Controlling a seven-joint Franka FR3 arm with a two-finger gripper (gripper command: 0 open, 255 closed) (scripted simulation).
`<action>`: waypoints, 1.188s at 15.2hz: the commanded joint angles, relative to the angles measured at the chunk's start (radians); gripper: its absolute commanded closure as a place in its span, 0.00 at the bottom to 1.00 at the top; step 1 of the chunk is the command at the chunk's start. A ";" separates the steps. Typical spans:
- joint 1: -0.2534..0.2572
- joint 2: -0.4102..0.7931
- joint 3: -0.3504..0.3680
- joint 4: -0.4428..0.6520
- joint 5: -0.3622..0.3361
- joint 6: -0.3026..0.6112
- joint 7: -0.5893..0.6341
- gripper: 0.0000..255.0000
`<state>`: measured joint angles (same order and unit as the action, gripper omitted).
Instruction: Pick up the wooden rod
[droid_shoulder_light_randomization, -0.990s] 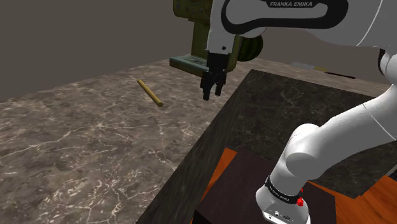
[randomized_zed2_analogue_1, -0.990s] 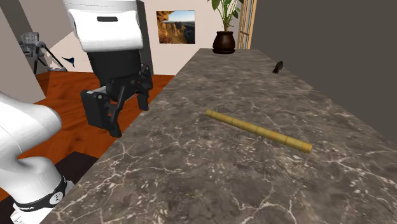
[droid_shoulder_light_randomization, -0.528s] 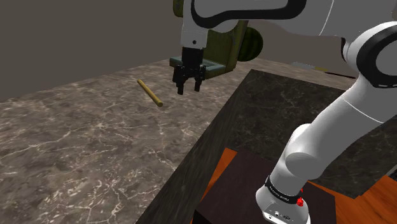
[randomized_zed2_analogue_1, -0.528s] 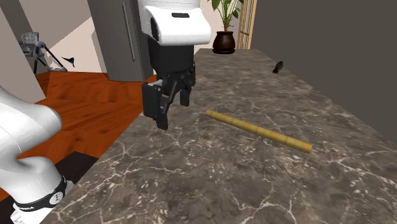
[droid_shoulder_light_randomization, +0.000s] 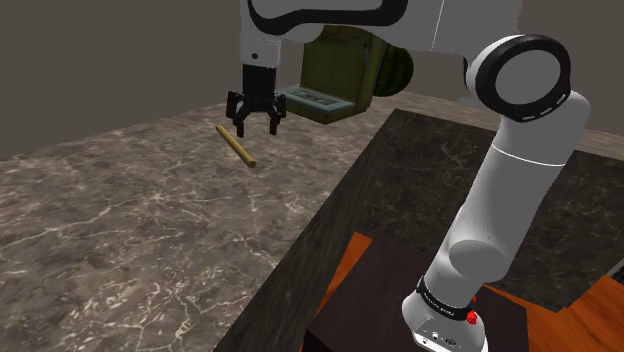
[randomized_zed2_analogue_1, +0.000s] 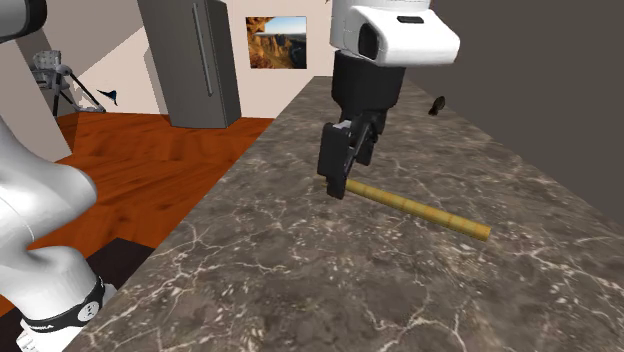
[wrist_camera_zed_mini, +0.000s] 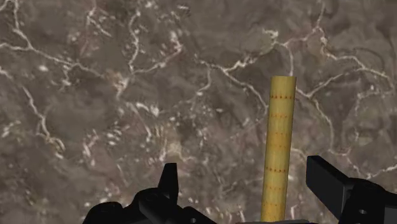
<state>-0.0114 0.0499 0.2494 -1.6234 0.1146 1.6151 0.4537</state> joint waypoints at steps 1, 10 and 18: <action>0.011 0.088 0.007 0.112 -0.021 -0.022 0.056 0.00; 0.042 0.261 0.005 0.280 -0.063 -0.016 0.142 0.00; 0.041 0.258 0.005 0.240 -0.062 0.020 0.139 1.00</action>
<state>0.0288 0.3057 0.2537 -1.3808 0.0519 1.6340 0.5922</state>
